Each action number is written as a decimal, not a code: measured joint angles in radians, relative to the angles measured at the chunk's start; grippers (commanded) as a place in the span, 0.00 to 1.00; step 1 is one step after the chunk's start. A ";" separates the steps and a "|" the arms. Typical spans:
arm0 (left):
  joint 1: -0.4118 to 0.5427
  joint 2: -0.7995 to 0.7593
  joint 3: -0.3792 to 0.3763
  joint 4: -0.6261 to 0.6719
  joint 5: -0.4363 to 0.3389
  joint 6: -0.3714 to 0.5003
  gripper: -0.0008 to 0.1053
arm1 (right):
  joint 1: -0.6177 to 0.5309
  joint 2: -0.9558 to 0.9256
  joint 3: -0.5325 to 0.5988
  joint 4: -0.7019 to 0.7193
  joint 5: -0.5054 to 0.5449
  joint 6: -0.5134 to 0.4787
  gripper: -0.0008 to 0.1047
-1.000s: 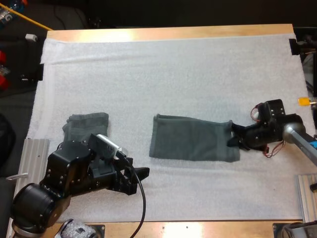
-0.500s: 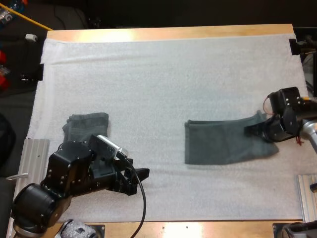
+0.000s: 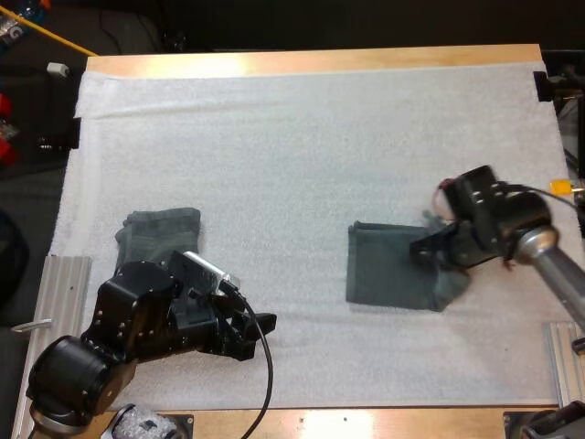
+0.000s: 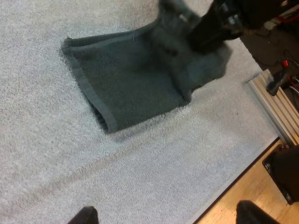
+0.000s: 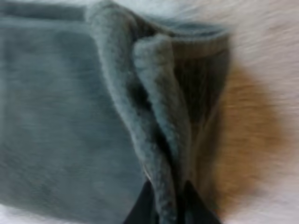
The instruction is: Pick towel from pile, fold and stack
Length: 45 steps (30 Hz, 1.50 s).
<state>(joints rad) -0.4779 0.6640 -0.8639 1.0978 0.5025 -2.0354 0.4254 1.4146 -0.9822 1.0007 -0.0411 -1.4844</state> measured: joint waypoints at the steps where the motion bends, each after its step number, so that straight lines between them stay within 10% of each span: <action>1: 0.000 0.000 0.000 0.000 0.000 0.000 0.56 | 0.013 0.013 0.000 -0.019 -0.021 0.036 0.01; 17: 0.000 0.000 0.000 0.000 0.001 0.000 0.56 | 0.033 0.220 0.000 -0.253 -0.332 0.294 0.04; 25: 0.000 0.000 0.000 0.000 0.002 0.000 0.56 | 0.033 0.224 0.000 -0.281 -0.419 0.282 0.65; 45: 0.000 0.000 0.000 0.000 0.002 0.000 0.56 | 0.197 0.231 0.000 -0.414 -0.426 0.394 0.60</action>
<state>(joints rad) -0.4779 0.6640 -0.8639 1.0978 0.5049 -2.0354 0.6226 1.6452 -0.9822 0.5863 -0.4670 -1.0900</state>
